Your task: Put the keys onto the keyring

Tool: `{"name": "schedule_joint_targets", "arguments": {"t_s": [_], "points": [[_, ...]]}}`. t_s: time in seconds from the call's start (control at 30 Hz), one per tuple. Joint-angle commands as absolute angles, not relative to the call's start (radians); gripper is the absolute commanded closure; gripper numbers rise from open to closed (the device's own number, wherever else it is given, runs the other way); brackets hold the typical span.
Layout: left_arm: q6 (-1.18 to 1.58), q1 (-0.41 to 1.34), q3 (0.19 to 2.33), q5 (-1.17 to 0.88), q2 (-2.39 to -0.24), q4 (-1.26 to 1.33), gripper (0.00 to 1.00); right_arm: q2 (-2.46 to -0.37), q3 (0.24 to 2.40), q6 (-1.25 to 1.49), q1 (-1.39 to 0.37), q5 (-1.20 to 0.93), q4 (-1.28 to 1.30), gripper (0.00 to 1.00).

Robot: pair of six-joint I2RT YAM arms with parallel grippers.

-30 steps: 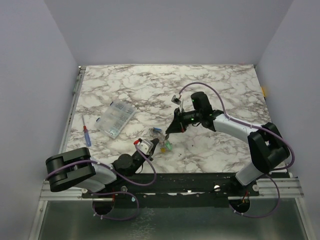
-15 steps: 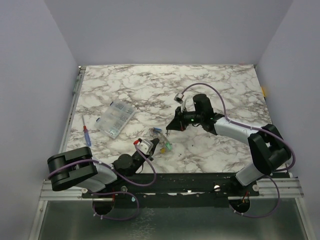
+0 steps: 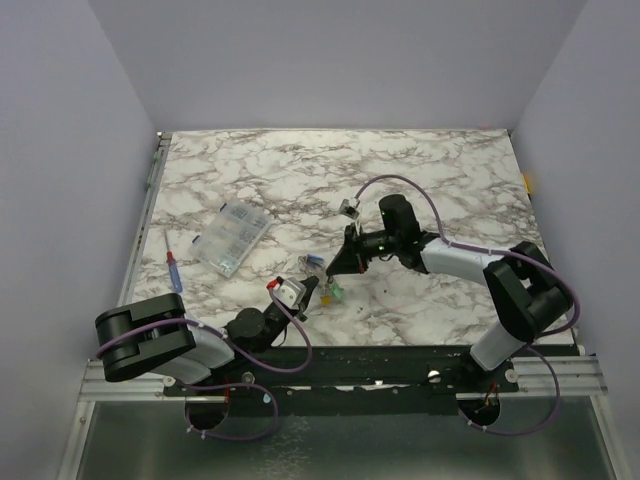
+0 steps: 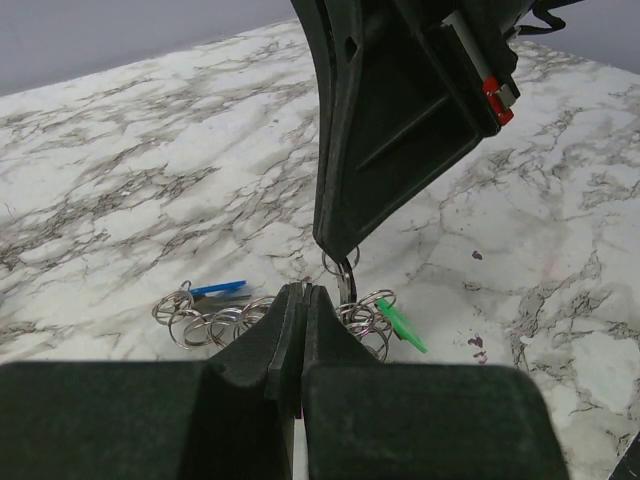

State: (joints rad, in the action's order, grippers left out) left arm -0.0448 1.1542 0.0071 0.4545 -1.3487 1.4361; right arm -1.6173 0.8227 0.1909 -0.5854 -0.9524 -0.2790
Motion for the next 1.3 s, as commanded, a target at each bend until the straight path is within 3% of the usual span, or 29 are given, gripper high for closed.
{"name": "schedule_joint_targets", "arguments": {"t_s": [0.0, 1.27], "points": [[-0.031, 1.161, -0.052, 0.464, -1.356, 1.529, 1.00, -1.655, 0.822, 0.187, -0.599, -1.065, -0.314, 0.99], [-0.026, 1.160, -0.035, 0.448, -1.382, 1.532, 1.00, -1.753, 0.870, 0.250, -0.609, -1.132, -0.408, 0.99]]}}
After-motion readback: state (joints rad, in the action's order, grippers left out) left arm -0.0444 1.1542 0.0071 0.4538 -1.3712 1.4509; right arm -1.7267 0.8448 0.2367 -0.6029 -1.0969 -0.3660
